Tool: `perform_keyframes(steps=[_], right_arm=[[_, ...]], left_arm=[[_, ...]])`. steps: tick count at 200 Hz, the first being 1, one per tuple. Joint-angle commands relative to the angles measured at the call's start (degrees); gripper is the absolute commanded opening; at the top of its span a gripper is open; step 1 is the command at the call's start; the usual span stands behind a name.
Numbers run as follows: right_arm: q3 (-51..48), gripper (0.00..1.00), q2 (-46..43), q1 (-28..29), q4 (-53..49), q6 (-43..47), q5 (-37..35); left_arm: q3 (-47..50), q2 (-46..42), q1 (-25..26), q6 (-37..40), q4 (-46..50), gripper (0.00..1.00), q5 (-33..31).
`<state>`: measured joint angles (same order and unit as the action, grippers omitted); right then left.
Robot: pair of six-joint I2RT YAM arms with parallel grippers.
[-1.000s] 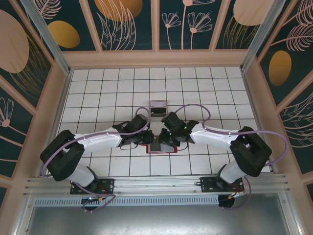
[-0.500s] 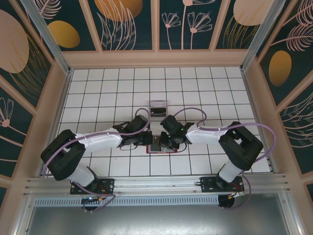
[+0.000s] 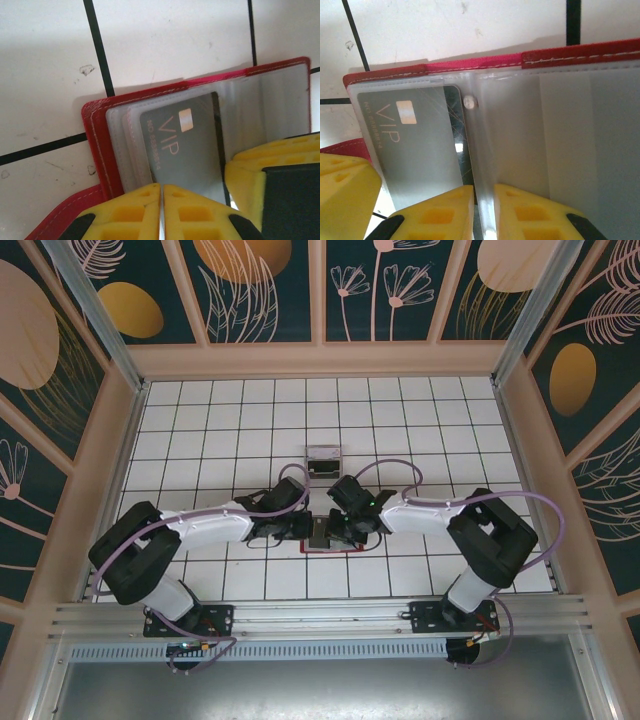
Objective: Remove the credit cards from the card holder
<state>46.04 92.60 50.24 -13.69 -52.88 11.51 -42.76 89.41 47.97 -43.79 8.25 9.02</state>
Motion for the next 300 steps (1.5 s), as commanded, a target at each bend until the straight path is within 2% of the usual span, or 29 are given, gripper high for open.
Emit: perform_keyframes(steps=[1, 77, 191, 259, 300], right_arm=[[1.1, 0.21, -2.1, -0.1, -3.7, 0.3, -2.9], [1.3, 0.21, -3.0, -0.2, -0.6, 0.3, -0.7], [1.7, 0.23, 2.2, -1.0, 3.1, 1.6, 1.8], [4.6, 0.22, 1.0, -0.8, -6.6, 2.5, -5.5], [4.9, 0.22, -0.9, -0.7, -3.0, 2.7, -3.0]], left_arm=[[-1.6, 1.1, 0.5, 0.0, 2.7, 0.12, -1.1], [-1.5, 2.6, 1.1, 0.3, 4.4, 0.12, -3.0], [-1.2, 3.5, 1.2, 0.3, 4.8, 0.12, -3.1], [-1.4, 3.4, 1.2, 0.3, 5.7, 0.12, -3.9], [-1.7, 3.3, 1.2, 0.4, 5.7, 0.12, -4.0]])
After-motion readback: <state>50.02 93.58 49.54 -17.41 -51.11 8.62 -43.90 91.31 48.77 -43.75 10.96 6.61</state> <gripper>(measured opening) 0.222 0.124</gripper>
